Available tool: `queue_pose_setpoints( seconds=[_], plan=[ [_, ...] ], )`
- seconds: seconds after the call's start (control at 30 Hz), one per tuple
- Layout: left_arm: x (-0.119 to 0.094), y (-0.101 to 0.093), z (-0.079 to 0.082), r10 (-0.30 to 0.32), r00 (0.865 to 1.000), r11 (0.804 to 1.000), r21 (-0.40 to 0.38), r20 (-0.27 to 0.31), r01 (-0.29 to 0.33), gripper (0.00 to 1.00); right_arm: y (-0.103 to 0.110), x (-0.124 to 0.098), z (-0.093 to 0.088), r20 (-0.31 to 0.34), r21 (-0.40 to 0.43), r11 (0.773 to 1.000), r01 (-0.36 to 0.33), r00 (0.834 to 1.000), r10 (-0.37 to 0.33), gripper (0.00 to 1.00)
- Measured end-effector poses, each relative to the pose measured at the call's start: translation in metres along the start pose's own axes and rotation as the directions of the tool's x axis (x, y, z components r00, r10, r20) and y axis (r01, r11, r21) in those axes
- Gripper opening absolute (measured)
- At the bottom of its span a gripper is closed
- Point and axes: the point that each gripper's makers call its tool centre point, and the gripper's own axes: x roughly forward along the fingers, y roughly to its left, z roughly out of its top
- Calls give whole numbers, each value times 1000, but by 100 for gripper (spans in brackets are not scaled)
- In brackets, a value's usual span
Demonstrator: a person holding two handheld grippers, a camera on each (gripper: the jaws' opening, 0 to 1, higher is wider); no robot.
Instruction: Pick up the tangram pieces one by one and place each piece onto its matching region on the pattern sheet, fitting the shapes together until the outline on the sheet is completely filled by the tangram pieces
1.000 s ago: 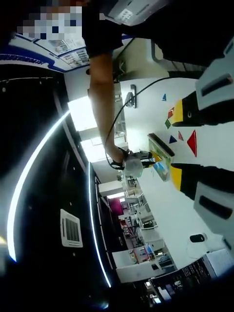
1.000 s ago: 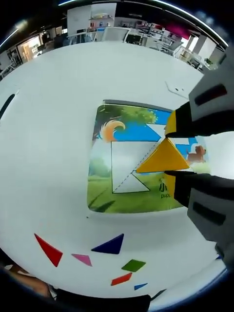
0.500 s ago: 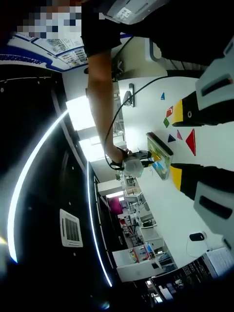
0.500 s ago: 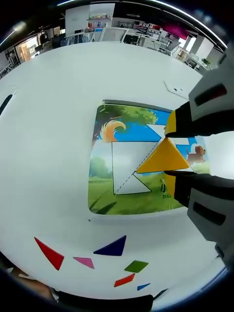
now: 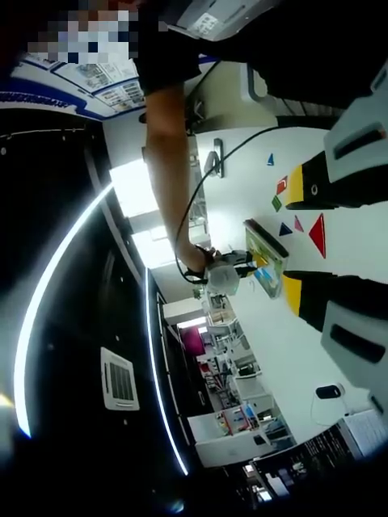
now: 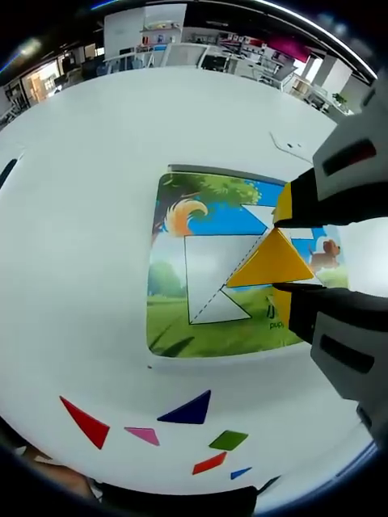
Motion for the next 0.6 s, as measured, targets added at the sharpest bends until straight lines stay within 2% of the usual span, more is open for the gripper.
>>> queue_pose_setpoints(
  seconds=[0.6],
  plan=[
    [-1,-5,2,-7,1000,1000,13,9,7,32,3,1,1,-22,-14,1000,-9,1000,9,29]
  ],
)
